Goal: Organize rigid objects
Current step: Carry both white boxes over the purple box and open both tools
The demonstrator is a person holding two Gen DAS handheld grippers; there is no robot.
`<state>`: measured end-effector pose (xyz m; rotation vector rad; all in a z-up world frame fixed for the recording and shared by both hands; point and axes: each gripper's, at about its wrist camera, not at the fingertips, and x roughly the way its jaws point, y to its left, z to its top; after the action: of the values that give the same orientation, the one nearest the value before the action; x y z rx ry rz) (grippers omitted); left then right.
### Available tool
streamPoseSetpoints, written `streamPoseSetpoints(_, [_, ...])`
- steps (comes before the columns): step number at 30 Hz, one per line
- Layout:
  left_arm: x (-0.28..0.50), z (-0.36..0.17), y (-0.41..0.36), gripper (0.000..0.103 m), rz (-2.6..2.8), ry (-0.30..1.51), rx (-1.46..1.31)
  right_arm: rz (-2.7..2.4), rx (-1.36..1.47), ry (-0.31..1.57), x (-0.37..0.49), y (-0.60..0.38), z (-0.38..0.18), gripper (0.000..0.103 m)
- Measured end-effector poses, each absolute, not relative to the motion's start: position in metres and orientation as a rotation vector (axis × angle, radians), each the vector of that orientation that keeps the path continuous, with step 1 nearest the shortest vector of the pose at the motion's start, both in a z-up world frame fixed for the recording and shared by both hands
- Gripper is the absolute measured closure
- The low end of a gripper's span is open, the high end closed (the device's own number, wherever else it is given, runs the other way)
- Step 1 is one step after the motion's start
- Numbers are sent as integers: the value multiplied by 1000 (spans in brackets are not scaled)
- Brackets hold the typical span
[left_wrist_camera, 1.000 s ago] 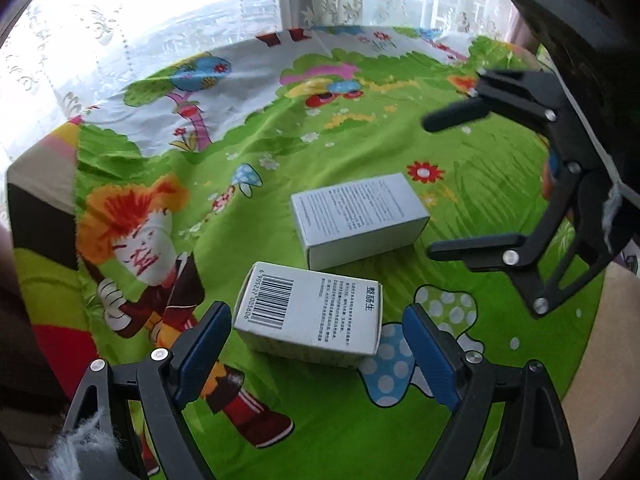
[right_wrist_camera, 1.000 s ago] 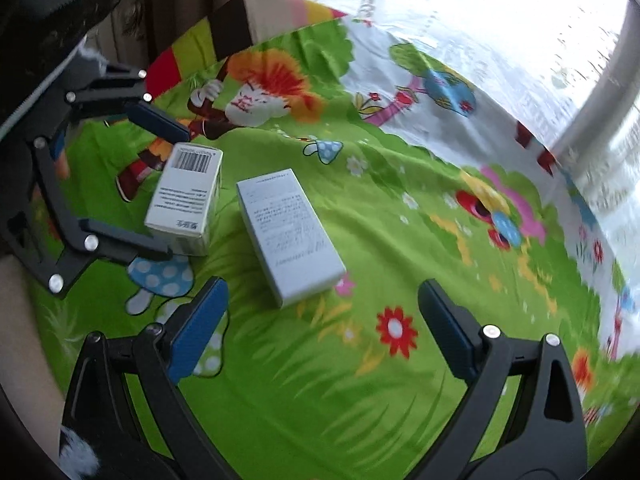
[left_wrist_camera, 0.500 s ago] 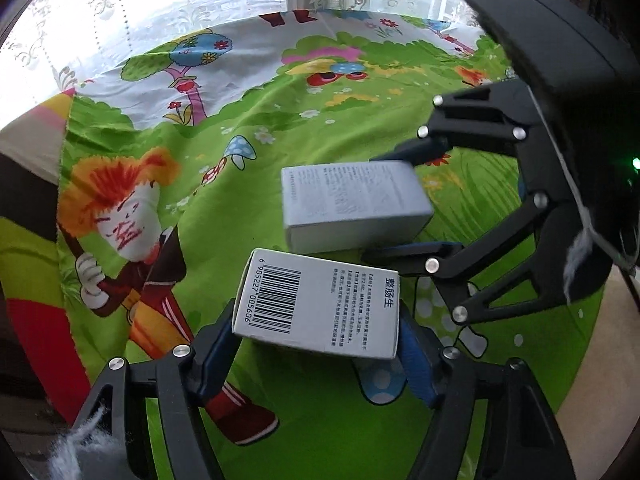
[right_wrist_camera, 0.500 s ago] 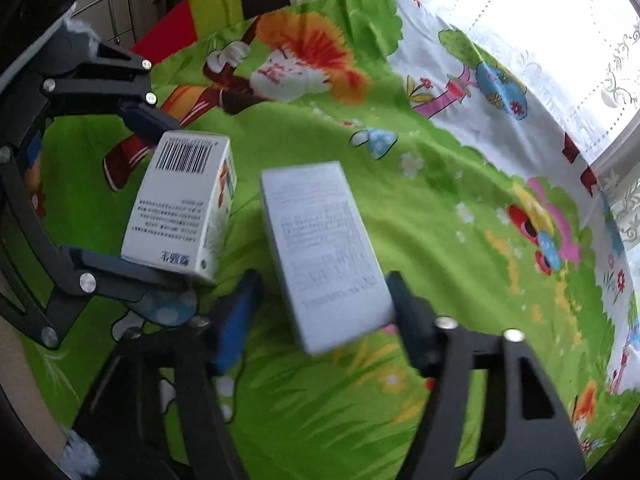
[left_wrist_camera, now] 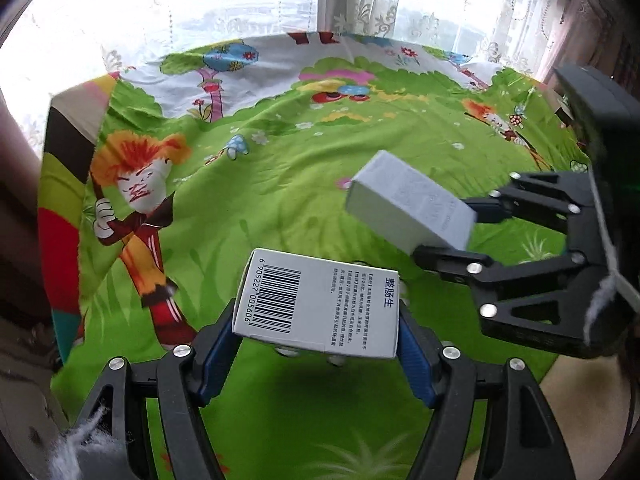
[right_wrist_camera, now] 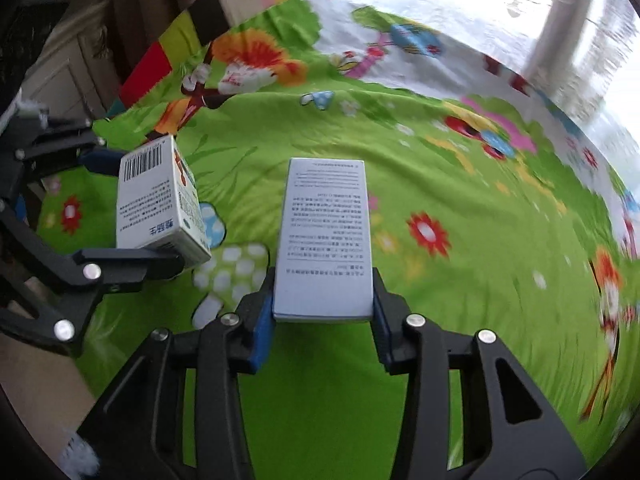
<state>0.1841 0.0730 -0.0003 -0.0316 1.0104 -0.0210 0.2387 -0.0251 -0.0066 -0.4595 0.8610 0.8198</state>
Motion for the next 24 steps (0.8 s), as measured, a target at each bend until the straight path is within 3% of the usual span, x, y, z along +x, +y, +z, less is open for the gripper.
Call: streamPoseSetpoints(24, [116,49,-76,31,-124,883,-56,525,-289,791,131,-213,46,58])
